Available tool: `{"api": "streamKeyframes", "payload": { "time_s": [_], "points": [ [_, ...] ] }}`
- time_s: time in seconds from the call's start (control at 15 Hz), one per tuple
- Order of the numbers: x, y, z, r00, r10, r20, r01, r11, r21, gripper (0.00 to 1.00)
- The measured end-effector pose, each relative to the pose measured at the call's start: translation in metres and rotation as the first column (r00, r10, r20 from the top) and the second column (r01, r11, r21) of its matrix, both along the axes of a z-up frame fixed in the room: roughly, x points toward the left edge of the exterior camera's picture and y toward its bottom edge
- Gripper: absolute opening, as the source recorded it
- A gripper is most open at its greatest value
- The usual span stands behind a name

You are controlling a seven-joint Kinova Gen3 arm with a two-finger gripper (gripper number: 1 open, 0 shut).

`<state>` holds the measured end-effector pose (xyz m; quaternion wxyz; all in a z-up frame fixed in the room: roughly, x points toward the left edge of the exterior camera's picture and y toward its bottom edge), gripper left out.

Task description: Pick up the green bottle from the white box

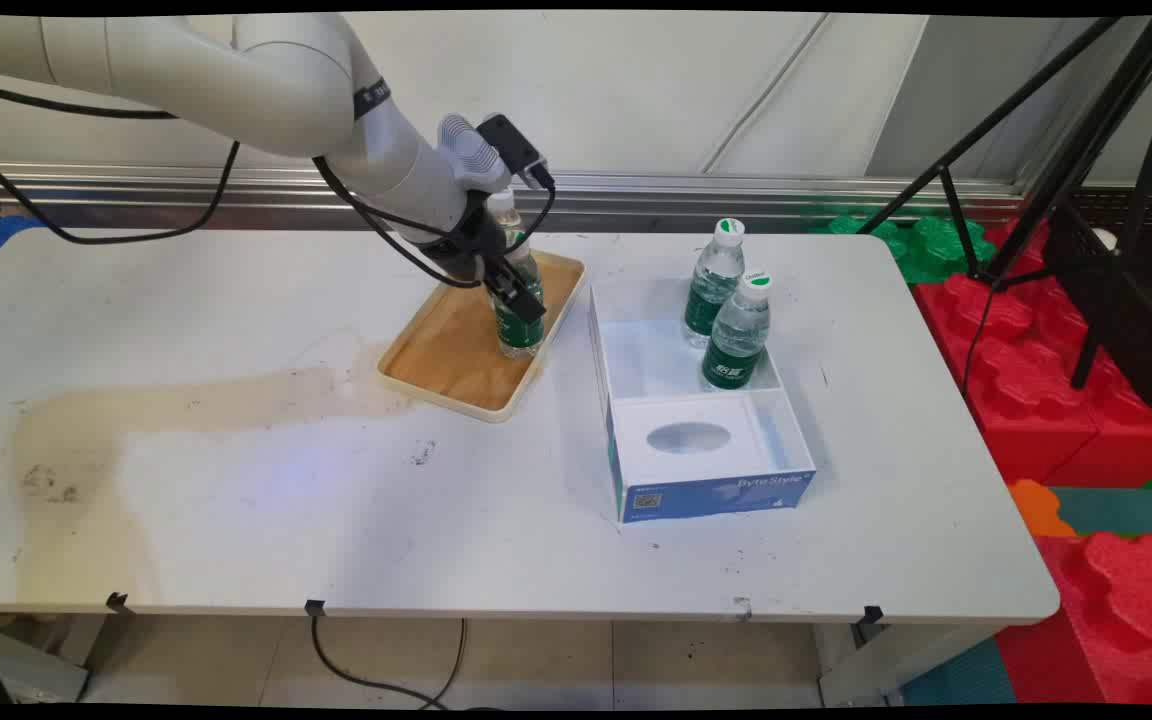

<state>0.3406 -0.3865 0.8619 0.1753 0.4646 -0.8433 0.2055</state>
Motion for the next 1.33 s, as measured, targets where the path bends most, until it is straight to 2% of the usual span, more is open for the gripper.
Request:
{"api": "streamKeyframes", "payload": {
  "time_s": [0.33,0.67,0.93,1.33],
  "points": [
    [-0.003,0.001,0.004,1.000,-0.026,0.010,0.027,1.000,-0.003,1.00],
    [0.006,0.017,0.019,1.000,-0.017,0.026,0.018,1.000,-0.026,1.00],
    [0.015,0.036,0.038,0.999,-0.003,0.039,0.005,0.999,-0.054,1.00],
    [0.017,0.083,0.085,0.998,-0.007,0.055,0.013,0.994,-0.104,1.00]
  ]
}}
